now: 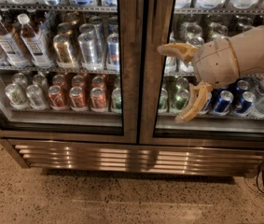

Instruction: Open left fridge door

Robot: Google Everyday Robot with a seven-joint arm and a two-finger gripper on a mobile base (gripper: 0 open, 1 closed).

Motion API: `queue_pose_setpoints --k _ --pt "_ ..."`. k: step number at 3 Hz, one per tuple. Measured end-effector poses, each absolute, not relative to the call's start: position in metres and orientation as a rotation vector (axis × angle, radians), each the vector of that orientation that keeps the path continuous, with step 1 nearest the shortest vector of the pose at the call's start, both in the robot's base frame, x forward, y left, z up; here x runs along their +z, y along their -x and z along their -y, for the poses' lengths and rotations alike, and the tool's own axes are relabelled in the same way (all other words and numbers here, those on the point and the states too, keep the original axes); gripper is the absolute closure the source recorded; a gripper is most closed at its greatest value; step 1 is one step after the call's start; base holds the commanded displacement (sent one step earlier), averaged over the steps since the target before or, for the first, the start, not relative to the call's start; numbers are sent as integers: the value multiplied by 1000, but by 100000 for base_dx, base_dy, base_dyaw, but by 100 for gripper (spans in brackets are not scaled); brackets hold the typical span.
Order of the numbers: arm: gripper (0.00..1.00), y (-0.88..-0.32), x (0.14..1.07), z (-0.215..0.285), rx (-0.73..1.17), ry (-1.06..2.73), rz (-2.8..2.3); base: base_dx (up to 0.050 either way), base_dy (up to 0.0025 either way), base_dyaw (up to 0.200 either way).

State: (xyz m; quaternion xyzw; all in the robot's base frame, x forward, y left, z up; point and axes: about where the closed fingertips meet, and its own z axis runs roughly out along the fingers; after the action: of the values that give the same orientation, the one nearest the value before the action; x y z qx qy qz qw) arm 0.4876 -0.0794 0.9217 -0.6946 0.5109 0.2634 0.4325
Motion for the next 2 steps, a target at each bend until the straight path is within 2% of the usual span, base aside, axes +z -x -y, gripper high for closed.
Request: queue_pose_setpoints --k 2 --pt "0 -481 973 74 532 1747 -1235 0 0 0"
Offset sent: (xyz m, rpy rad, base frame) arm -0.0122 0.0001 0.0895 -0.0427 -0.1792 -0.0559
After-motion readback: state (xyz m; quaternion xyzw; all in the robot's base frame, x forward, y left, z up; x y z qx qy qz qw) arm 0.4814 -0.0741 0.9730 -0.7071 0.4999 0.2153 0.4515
